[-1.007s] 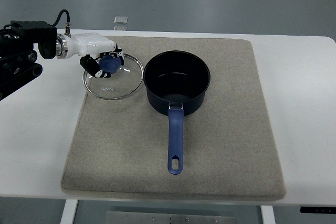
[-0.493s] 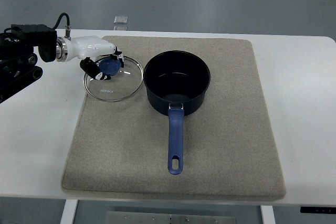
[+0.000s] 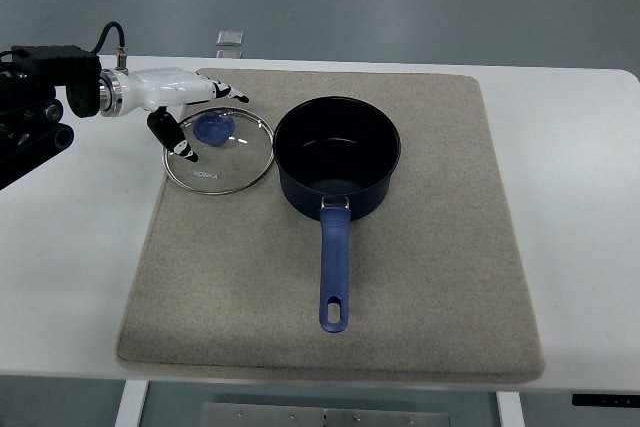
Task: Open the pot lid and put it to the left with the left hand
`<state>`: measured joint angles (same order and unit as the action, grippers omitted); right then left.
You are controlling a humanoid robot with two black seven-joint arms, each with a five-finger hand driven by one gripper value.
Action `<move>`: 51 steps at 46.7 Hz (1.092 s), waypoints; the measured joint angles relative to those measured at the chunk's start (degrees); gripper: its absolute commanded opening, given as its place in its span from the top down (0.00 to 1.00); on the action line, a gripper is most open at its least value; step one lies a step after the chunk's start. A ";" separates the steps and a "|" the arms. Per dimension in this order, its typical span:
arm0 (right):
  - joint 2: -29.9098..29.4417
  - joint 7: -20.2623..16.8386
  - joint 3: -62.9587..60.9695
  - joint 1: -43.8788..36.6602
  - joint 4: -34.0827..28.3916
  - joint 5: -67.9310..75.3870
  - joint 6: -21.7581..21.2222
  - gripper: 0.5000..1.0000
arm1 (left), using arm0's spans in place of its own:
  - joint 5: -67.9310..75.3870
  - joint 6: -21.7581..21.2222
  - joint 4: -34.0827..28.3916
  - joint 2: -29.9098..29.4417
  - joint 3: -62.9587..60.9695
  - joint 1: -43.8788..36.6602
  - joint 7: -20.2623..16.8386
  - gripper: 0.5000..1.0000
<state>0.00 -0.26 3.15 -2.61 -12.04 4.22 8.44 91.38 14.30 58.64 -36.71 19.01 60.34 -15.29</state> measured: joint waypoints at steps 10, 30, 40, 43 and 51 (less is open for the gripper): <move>0.00 0.00 0.00 0.00 0.00 0.00 0.00 0.17 | -22.73 -0.06 -0.47 -2.60 0.06 0.35 0.04 0.02; 0.00 0.00 0.00 -0.01 0.00 0.00 0.00 0.17 | -55.33 -0.05 -8.00 -2.32 0.17 -0.40 0.15 0.02; 0.00 -0.01 0.02 0.01 0.00 0.00 0.00 0.17 | -71.09 4.93 -11.59 -1.26 0.40 -3.08 0.17 0.02; 0.00 -0.01 0.00 0.02 0.00 0.00 0.00 0.17 | -75.33 8.19 -13.71 -0.58 0.46 -3.65 0.29 0.02; 0.00 0.00 0.01 -0.01 0.00 0.00 0.00 0.17 | -82.48 18.33 -19.51 0.72 0.59 -4.04 0.54 0.02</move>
<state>0.00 -0.26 3.16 -2.62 -12.04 4.22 8.44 8.90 32.63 39.13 -35.98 19.61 56.31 -14.75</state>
